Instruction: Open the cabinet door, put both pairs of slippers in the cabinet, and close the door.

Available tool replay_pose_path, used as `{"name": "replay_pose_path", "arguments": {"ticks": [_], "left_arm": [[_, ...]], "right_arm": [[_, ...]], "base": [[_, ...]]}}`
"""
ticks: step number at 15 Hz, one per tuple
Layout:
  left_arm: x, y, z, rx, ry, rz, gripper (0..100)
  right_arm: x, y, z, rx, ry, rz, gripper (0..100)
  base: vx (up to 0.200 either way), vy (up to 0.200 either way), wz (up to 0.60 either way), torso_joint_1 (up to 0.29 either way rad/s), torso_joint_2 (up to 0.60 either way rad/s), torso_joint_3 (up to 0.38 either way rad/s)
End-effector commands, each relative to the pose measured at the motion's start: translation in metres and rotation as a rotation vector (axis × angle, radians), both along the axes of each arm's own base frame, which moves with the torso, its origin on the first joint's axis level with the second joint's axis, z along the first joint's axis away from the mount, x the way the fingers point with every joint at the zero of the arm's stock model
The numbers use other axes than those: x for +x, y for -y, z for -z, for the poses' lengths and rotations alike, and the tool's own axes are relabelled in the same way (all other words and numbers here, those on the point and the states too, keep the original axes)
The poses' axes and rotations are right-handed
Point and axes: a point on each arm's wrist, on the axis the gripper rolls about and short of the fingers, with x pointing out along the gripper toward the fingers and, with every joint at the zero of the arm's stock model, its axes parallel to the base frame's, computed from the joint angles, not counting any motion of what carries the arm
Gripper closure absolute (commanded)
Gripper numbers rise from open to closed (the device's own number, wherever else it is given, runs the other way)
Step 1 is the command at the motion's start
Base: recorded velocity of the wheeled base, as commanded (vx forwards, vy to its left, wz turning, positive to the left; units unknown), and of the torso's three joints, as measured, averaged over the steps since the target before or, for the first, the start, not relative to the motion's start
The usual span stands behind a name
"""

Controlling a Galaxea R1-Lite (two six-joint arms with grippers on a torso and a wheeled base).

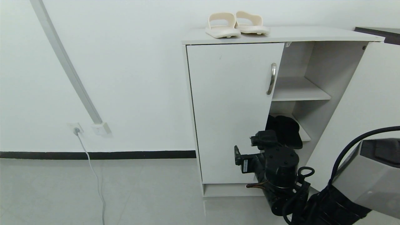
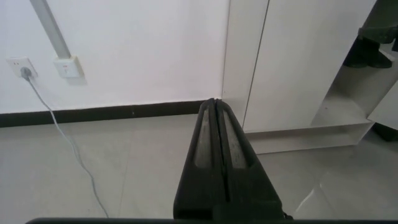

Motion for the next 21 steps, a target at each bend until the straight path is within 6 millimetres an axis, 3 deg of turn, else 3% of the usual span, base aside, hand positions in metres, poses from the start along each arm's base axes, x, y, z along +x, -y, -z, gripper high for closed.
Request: {"name": "replay_pose_path", "arguments": {"ticks": [1,7,21], "left_arm": [[0.0001,0.0000,0.0000,0.000,-0.001,-0.002,100],[0.0001,0.0000,0.0000,-0.002,-0.002,-0.002,100],[0.0001,0.0000,0.0000,0.000,-0.001,-0.001,100]], "right_arm": [[0.0014,-0.0001,0.0043,-0.009,-0.008,0.002,0],[0.0022,-0.0002,0.0056,-0.012,-0.010,0.003,0],[0.0022,-0.0002,0.0056,-0.012,-0.010,0.003,0]], "base": [[0.000,0.000,0.00,0.000,0.00,0.000],[0.000,0.000,0.00,0.001,-0.01,-0.022],[0.000,0.000,0.00,0.100,-0.43,-0.332]]}}
